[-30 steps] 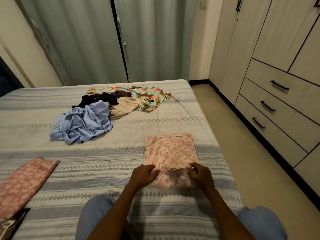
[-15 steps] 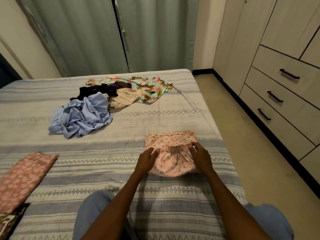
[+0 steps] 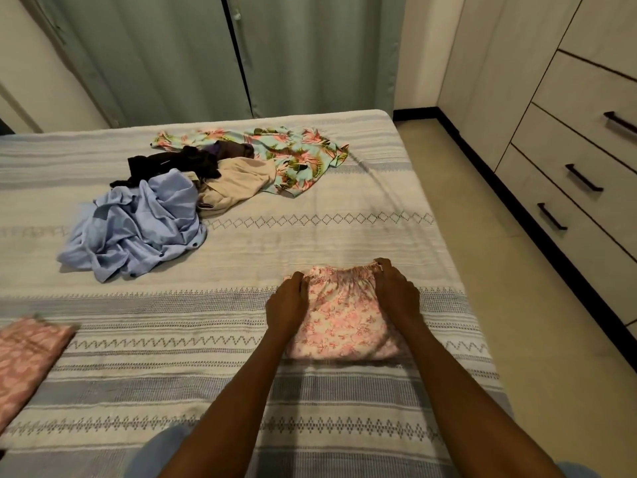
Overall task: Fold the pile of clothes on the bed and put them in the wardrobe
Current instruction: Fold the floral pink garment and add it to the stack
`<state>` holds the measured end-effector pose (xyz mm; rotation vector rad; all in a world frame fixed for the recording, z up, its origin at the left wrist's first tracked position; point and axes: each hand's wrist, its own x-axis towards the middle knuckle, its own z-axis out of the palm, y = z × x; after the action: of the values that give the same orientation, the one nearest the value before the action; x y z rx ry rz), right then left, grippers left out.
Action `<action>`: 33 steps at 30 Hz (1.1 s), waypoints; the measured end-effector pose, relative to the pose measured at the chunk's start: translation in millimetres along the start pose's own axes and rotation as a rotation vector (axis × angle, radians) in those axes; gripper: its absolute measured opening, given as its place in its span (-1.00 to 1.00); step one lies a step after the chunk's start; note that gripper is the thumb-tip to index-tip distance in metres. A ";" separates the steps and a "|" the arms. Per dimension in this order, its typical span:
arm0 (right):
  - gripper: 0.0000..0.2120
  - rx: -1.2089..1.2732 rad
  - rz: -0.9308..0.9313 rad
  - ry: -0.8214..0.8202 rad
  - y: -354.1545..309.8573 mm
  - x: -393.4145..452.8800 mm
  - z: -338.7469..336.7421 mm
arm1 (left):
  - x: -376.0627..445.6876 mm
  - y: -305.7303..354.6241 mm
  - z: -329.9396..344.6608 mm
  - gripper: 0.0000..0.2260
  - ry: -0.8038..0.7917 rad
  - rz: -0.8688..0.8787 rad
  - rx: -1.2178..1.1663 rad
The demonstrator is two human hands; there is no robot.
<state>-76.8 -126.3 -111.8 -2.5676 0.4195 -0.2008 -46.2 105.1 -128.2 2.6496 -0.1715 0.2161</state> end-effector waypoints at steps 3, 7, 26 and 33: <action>-0.70 -0.030 0.001 0.004 6.9 11.8 18.5 | 12.8 -0.6 11.5 -0.73 0.007 -0.037 0.044; -0.70 -0.123 -0.009 0.046 13.5 9.5 32.5 | 11.3 -4.1 20.8 -0.73 0.005 -0.072 0.075; -0.18 -0.247 -0.350 -0.128 25.4 -136.7 41.9 | -101.3 -30.7 7.8 -0.39 -0.267 0.439 0.201; -0.46 -0.425 -0.262 -0.145 70.8 -136.0 9.9 | -106.0 -48.6 -13.8 -0.38 -0.343 0.333 0.347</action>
<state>-220.7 -133.8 -165.3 -3.0281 0.0724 -0.0151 -144.0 163.2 -157.1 2.9708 -0.7522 -0.1178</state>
